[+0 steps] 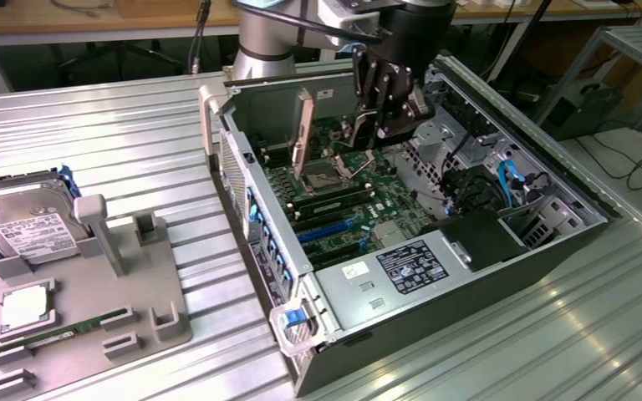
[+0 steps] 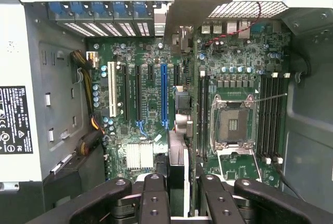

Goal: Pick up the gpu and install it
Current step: 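Insert the gpu into the slot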

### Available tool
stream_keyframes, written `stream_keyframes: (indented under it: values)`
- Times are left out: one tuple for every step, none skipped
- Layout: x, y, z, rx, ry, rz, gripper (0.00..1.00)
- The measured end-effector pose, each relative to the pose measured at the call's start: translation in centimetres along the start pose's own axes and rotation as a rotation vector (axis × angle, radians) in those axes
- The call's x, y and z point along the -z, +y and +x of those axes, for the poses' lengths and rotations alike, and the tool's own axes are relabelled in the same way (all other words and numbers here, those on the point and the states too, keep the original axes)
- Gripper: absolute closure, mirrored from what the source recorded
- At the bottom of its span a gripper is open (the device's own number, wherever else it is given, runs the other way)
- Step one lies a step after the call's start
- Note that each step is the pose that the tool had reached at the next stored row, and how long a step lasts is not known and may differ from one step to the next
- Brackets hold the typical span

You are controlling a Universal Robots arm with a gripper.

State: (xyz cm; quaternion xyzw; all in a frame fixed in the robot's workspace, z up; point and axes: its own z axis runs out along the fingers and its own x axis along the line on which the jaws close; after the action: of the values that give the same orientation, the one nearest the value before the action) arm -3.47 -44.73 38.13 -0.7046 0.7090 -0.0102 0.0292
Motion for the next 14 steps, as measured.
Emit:
stream_keyframes:
  values:
    - [-0.06,0.00,0.00,0.000,0.0001,-0.0001,0.72]
    - [-0.12,0.00,0.00,0.000,0.0001,-0.0002,0.72]
    - [-0.17,0.00,0.00,0.000,0.0001,-0.0002,0.72]
    - [-0.22,0.01,0.00,0.000,0.0000,-0.0002,0.72]
    - [-0.27,0.01,0.01,0.000,0.0000,-0.0002,0.72]
    - [-0.34,0.01,0.01,0.000,0.0001,-0.0002,0.72]
    - [-0.40,0.02,0.01,0.000,0.0000,-0.0002,0.72]
    - [-0.44,0.02,0.01,0.000,0.0000,-0.0002,0.72]
    - [-0.48,0.02,0.01,0.000,0.0001,-0.0002,0.72]
    - [-0.53,0.02,0.01,0.000,0.0000,-0.0002,0.72]
    - [-0.57,0.03,0.02,0.000,0.0000,-0.0002,0.72]
    - [-0.61,0.03,0.02,0.000,0.0000,-0.0002,0.72]
    - [-0.65,0.03,0.02,0.000,0.0001,-0.0002,0.72]
    - [-0.70,0.03,0.02,0.000,0.0001,-0.0002,0.72]
